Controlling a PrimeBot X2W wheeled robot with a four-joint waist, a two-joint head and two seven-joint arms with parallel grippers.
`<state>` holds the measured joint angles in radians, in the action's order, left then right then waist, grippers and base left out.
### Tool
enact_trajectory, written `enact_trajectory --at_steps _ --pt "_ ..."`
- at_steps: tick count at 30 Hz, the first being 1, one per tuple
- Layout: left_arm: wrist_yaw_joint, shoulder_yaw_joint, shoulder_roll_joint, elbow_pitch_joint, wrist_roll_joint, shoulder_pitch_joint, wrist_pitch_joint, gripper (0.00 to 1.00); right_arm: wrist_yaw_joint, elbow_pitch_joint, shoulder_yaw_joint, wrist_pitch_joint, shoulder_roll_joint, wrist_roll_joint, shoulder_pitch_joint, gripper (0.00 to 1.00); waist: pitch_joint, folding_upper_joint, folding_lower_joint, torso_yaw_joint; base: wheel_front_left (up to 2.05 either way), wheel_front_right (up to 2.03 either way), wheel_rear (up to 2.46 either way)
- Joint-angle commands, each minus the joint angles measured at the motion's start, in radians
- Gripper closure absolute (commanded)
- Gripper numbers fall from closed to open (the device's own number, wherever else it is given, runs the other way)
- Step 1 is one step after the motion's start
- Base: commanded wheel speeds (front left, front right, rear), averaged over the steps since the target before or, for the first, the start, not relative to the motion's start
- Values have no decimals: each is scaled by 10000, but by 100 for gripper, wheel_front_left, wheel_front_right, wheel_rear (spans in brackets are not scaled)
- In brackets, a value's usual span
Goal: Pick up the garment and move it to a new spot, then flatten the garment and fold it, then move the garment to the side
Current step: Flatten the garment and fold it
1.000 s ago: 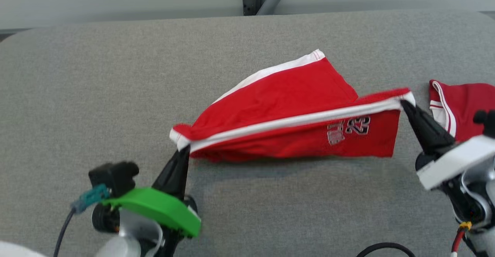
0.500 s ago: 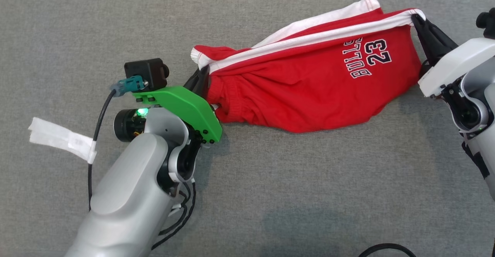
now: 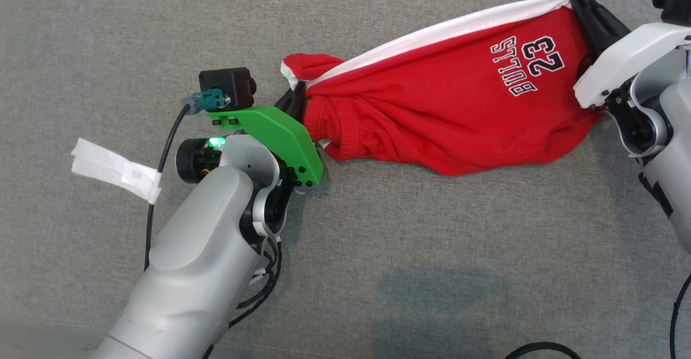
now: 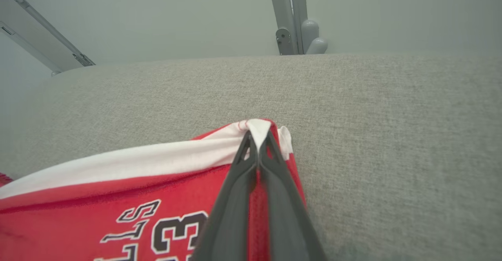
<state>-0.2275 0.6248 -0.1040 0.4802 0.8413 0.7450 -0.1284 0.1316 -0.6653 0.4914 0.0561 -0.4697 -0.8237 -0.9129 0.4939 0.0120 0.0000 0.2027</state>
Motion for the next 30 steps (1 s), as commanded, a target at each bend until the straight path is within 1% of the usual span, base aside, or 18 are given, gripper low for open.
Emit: enact_trajectory --at_steps 1,5,6,8,11,16,18,19,22,25,30 --pt "127 35 60 67 -42 -25 191 0 -19 -147 263 198 -97 129 -115 0 -147 -120 0 -63 0 0 0" --pt "249 -2 -44 -152 -113 -374 766 0 -18 170 1046 21 -355 147 32 0 -594 -120 0 -202 0 0 0" --pt "249 -2 -44 -152 -113 -374 766 0 -18 170 1046 21 -355 147 32 0 -594 -120 0 -202 0 0 0" --pt "396 139 -290 -584 -446 -521 1197 0 -18 460 1321 -132 -574 96 102 0 -860 -120 0 -281 0 0 0" --pt "143 530 -851 -1326 -1179 -1032 1691 0 -18 758 1444 -589 -839 74 168 0 -1210 -120 0 -366 0 0 0" --pt "-522 882 -1576 -2799 -2040 -1863 2036 0 -18 769 1210 -1651 -1251 359 331 0 -1350 -120 0 -166 0 0 0" --pt "-766 930 -1665 -3310 -2116 -2245 2160 0 -15 634 1082 -2046 -1242 468 433 0 -1245 -120 0 0 0 0 0" --pt "-936 969 -1747 -3744 -2271 -2439 2392 0 -13 437 828 -2248 -1281 625 471 0 -1054 -120 0 190 0 0 0" --pt "-1119 1035 -1834 -4005 -2514 -2756 2687 0 -13 221 618 -2509 -1152 676 716 0 -807 -120 0 480 0 0 0" --pt "-1192 1132 -1779 -4052 -2621 -2932 2921 0 -13 1 465 -2759 -1166 792 790 0 -622 -120 0 749 0 0 0" --pt "-1226 1268 -1635 -3751 -2715 -3237 3357 0 -13 -475 263 -3259 -882 773 1018 0 -607 -120 0 985 0 0 0"
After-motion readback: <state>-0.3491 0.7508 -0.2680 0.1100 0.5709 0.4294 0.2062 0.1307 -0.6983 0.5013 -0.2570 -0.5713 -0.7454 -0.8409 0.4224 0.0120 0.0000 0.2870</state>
